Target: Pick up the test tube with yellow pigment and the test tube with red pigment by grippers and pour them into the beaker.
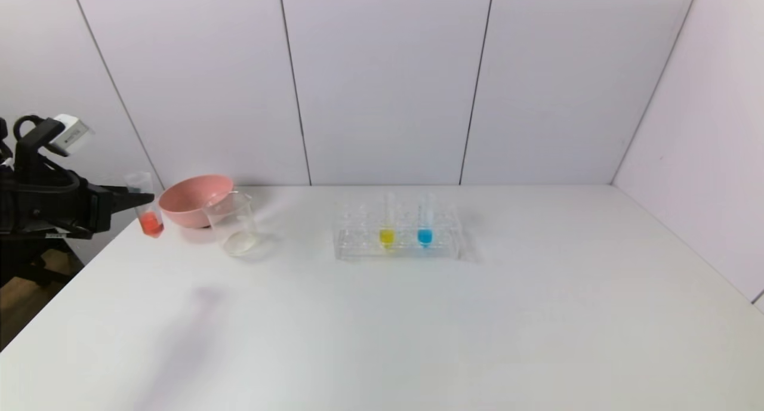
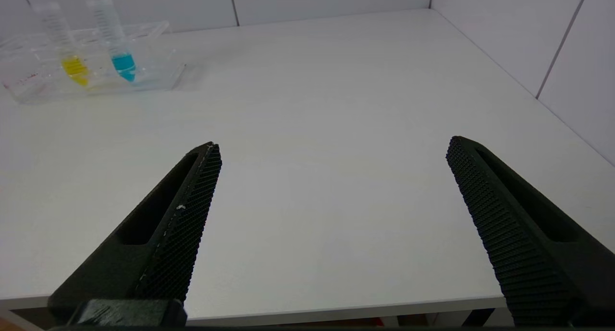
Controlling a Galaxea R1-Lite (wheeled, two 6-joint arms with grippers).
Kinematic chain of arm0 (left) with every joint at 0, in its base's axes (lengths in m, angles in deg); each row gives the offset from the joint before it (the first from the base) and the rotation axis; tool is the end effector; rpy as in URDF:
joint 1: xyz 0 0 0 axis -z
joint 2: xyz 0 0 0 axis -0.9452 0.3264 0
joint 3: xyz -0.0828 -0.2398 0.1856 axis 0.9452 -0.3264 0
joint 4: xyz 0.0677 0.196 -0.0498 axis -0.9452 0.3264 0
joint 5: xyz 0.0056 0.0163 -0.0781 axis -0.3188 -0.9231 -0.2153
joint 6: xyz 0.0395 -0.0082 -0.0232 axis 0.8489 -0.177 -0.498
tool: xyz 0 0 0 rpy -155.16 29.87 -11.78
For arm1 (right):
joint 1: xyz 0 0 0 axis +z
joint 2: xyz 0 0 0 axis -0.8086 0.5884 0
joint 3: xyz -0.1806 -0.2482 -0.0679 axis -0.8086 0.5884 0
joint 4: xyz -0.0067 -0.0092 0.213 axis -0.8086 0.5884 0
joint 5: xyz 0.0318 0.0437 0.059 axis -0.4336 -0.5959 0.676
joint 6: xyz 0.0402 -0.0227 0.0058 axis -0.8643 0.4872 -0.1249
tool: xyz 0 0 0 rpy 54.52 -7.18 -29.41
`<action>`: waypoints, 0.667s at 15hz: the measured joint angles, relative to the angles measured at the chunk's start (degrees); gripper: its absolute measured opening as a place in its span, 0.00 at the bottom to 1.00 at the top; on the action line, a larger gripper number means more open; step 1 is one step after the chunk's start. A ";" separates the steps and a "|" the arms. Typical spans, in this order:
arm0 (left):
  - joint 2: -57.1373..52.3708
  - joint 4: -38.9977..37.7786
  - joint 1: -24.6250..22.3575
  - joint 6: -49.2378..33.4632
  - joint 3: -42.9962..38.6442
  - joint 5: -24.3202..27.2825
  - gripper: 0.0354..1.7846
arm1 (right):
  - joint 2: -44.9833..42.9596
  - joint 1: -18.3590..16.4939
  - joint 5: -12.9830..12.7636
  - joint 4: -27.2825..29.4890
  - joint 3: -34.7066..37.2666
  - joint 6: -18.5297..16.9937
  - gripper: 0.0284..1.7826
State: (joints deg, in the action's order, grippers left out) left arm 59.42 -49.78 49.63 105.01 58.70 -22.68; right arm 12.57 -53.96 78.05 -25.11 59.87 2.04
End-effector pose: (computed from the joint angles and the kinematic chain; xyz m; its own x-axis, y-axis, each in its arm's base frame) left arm 0.3274 0.0980 0.2045 0.8738 -0.2999 -0.3829 0.3691 0.9215 0.1208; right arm 0.0118 -0.0018 0.0760 0.9993 -0.0382 0.0025 0.0378 0.9948 0.0947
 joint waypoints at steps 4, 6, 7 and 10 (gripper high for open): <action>5.49 11.14 2.36 7.17 10.45 -0.59 0.22 | 0.00 0.00 0.00 0.00 0.00 0.02 0.96; 7.80 15.01 3.91 10.12 14.86 -3.15 0.22 | 0.00 0.00 0.00 0.00 0.00 0.00 0.96; 8.78 17.13 4.60 11.33 17.15 -4.63 0.22 | 0.00 0.00 0.00 0.00 0.00 0.00 0.96; 10.70 25.86 6.11 13.97 25.04 -8.13 0.22 | 0.00 0.00 0.00 0.00 0.00 0.00 0.96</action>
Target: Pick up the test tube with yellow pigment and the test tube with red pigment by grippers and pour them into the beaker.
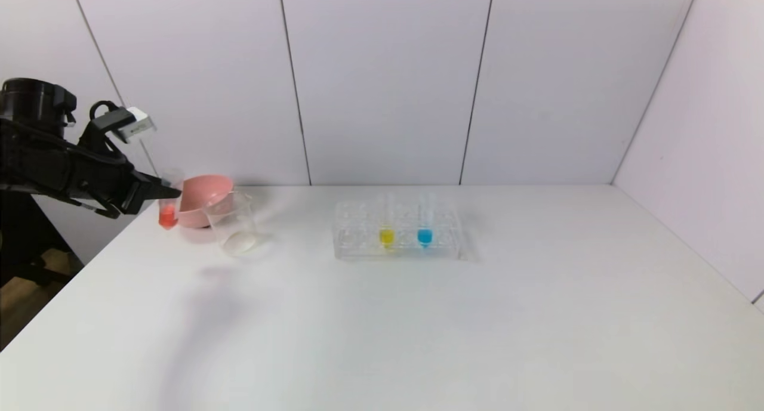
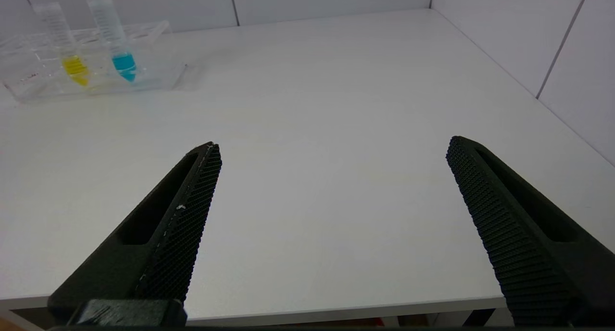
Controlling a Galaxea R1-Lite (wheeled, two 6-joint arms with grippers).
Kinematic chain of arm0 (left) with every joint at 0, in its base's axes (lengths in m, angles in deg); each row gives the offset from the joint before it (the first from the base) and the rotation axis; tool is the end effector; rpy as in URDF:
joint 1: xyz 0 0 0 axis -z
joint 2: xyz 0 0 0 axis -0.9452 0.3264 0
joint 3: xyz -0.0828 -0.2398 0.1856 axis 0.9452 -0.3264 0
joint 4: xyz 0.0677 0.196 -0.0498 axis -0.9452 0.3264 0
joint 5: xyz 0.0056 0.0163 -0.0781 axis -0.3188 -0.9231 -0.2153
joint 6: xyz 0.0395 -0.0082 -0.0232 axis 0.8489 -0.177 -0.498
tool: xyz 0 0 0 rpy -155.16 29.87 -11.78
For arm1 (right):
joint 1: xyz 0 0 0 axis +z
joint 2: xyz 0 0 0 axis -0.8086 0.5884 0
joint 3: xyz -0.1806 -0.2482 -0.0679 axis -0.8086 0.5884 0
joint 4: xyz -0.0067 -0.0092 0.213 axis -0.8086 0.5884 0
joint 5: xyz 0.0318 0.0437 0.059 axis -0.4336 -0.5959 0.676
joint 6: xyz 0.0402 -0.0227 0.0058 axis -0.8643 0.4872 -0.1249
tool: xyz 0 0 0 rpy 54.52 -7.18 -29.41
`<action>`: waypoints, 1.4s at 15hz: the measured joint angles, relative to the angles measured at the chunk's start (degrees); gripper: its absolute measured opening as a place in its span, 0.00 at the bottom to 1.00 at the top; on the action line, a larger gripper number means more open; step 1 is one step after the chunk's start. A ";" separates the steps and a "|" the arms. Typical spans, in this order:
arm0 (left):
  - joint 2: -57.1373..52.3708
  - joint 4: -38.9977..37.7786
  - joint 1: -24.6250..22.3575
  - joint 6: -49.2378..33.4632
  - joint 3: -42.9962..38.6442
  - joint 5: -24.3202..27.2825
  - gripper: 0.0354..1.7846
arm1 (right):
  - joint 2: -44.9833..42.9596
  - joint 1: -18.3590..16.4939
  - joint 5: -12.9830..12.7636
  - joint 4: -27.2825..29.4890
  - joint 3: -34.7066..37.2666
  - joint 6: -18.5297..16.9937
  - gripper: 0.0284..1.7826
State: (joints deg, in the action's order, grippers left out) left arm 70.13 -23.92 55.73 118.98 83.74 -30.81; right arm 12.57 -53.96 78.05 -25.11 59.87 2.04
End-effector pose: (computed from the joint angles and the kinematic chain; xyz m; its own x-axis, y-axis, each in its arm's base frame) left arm 0.3862 0.0821 0.2243 0.7745 -0.2842 -0.5652 0.4887 0.8361 0.2492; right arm 0.0118 -0.0018 0.0760 0.9993 -0.0382 0.0025 0.0378 0.9948 0.0947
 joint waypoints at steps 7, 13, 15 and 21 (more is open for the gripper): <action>2.91 28.48 2.88 6.49 21.93 -6.31 0.22 | 0.00 0.00 0.00 0.02 0.00 0.00 0.96; 6.53 37.88 6.62 10.29 27.83 -17.31 0.22 | 0.00 0.00 0.00 0.00 0.00 0.00 0.96; 7.47 37.63 7.83 10.78 28.25 -20.52 0.22 | 0.00 0.00 0.00 0.02 0.00 0.02 0.96; 10.01 33.77 12.17 11.36 29.05 -27.93 0.22 | 0.00 0.00 0.00 0.02 0.00 0.02 0.96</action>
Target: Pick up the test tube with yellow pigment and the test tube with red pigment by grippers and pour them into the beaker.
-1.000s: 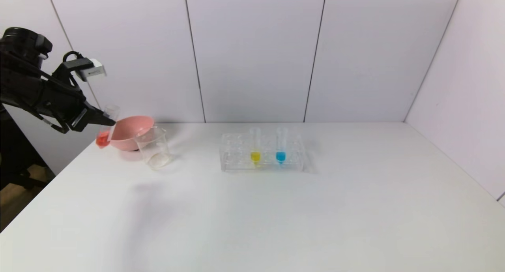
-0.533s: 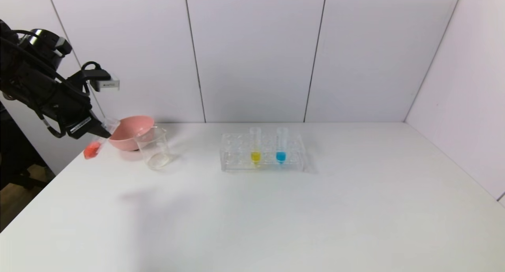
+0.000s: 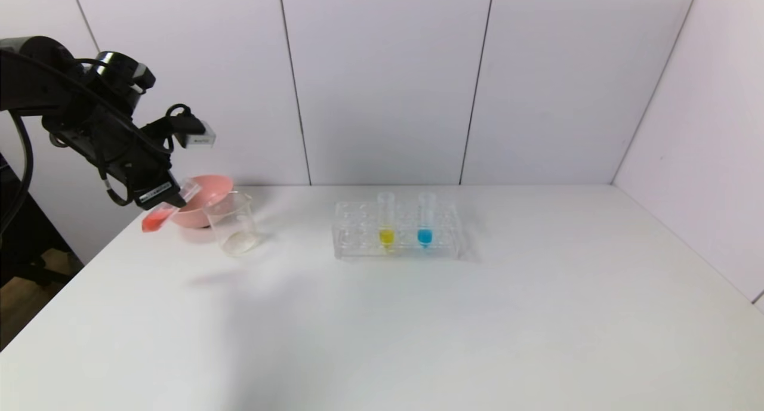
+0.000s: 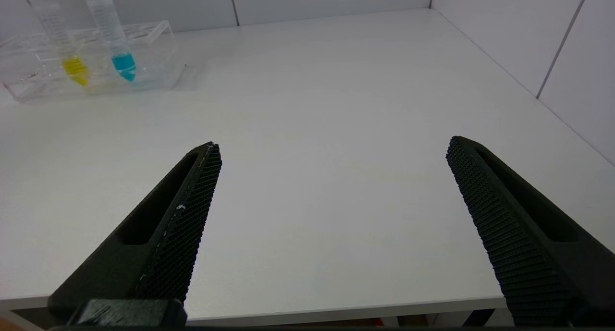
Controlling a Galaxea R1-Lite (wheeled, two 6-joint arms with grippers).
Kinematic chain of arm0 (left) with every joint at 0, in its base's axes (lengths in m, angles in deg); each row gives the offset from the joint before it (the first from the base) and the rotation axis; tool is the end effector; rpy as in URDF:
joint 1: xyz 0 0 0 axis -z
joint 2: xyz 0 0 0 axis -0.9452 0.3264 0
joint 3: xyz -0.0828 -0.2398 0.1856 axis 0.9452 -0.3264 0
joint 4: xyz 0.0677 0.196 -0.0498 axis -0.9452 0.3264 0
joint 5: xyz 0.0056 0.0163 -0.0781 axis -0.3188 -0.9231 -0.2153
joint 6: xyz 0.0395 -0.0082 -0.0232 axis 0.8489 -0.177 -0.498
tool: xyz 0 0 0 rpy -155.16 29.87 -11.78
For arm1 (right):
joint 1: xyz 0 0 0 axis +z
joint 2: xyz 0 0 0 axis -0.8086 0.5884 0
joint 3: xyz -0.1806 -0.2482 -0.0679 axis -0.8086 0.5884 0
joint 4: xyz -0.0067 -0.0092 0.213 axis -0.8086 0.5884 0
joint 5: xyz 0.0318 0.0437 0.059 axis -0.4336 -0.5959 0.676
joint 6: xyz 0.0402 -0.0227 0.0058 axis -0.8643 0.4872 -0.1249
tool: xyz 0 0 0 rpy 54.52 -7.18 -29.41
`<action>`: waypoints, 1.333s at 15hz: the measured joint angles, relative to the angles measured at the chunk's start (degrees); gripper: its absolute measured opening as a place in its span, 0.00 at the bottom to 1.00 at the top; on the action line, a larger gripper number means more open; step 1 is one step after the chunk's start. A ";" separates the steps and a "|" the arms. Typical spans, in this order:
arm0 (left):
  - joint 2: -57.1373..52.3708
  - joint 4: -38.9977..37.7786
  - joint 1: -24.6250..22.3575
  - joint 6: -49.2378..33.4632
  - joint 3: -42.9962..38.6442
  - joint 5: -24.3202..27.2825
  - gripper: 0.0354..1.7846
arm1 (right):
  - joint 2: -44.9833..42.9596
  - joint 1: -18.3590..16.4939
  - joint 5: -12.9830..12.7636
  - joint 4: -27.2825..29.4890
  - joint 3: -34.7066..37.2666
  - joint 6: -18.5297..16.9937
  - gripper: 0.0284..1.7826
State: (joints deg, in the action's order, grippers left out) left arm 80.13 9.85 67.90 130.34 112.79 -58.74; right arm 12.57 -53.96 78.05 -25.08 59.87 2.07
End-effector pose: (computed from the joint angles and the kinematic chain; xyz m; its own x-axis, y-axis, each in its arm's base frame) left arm 0.4133 0.0216 0.2484 0.5768 0.0203 -0.8166 0.6022 0.6649 0.4419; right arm 0.0118 -0.0018 0.0760 0.9993 -0.0382 0.0020 0.0379 0.9948 0.0941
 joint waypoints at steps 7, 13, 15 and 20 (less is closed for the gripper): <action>1.26 -4.43 4.39 2.91 0.05 -10.73 0.22 | 0.00 0.00 0.00 0.00 0.00 0.00 0.96; 2.21 -5.90 6.29 4.19 0.05 -16.99 0.22 | 0.00 0.00 0.02 -0.02 0.00 -0.02 0.96; 2.63 -6.17 7.01 4.93 0.02 -20.32 0.22 | 0.00 0.00 0.00 -0.02 0.00 0.00 0.96; 3.58 -6.28 8.86 6.10 -0.04 -25.08 0.22 | 0.00 0.00 0.00 0.00 0.00 -0.02 0.96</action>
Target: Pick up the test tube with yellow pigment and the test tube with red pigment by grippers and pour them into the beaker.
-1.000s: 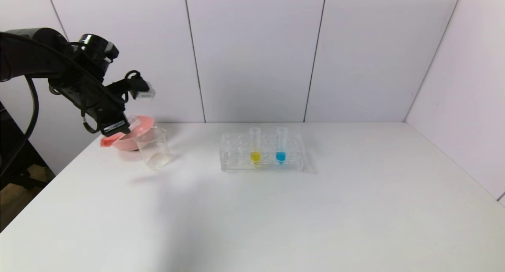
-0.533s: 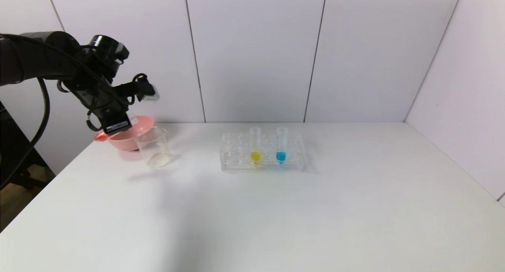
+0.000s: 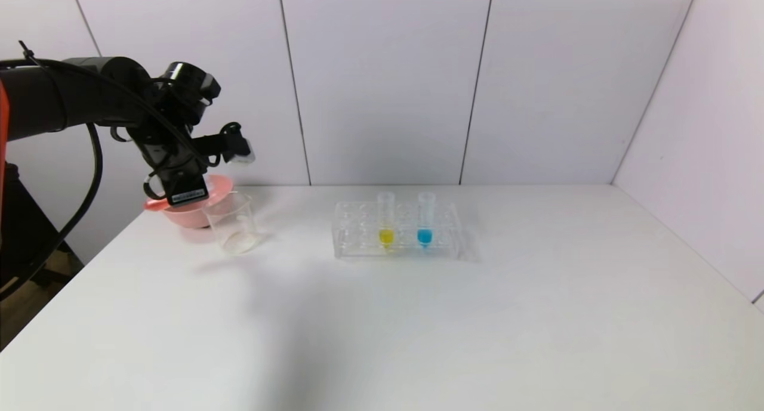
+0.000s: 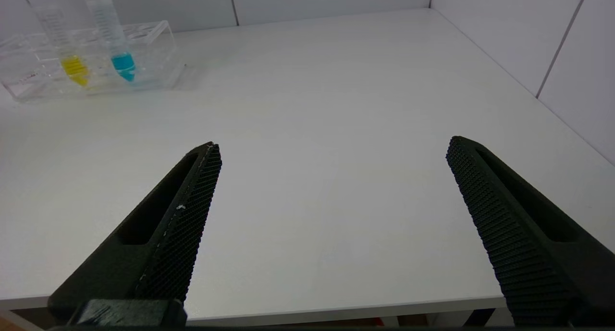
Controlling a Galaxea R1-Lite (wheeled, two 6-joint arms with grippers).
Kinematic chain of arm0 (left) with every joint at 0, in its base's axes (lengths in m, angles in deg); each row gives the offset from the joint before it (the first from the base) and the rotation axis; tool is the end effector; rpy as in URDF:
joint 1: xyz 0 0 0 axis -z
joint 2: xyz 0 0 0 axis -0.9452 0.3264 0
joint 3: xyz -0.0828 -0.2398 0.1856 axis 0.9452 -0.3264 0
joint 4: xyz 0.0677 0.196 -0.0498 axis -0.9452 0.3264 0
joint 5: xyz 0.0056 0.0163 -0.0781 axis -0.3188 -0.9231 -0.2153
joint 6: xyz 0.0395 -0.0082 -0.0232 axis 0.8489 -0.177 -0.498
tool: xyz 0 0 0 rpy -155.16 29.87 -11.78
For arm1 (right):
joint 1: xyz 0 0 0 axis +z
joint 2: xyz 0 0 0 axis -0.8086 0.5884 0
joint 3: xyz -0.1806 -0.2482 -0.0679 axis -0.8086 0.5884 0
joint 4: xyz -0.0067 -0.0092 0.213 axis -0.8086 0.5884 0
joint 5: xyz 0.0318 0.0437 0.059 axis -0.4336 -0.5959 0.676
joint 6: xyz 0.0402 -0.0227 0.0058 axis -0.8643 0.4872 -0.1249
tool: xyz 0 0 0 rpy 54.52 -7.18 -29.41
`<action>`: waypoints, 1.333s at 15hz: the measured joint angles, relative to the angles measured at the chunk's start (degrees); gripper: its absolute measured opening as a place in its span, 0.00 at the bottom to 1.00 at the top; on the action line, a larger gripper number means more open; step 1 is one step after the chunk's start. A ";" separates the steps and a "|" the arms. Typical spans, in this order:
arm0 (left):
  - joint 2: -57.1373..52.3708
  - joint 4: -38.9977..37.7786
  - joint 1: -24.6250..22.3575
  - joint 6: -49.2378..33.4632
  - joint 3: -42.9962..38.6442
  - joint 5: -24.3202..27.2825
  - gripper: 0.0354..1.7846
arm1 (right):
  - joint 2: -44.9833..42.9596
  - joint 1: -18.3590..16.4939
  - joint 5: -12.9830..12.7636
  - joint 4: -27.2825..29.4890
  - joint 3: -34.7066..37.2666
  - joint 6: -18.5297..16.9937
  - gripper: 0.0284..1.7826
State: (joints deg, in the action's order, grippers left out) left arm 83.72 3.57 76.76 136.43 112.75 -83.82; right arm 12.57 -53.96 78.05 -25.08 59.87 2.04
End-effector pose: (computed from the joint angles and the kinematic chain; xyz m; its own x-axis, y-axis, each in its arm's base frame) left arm 0.4371 -0.0251 0.2331 0.5981 0.3557 -0.7182 0.5697 0.4416 0.6932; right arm 0.0118 -0.0018 0.0760 0.9993 -0.0382 0.0020 0.0378 0.9948 0.0947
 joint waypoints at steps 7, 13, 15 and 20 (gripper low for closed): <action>0.84 -0.88 1.78 2.47 0.02 -6.28 0.22 | 0.00 0.00 0.00 0.00 0.00 0.02 0.96; 1.34 -1.18 3.55 3.57 0.06 -9.95 0.22 | 0.00 0.00 0.00 -0.02 0.00 0.02 0.96; 1.40 -1.29 3.99 4.21 0.06 -11.81 0.22 | 0.00 0.00 0.00 0.00 0.00 0.00 0.96; 1.73 -1.32 4.99 4.73 0.06 -17.03 0.22 | 0.00 0.00 0.00 0.00 0.00 0.00 0.96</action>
State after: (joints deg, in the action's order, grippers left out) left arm 85.45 2.25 81.75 141.16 112.81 -100.85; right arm 12.57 -53.96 78.05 -25.08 59.87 2.04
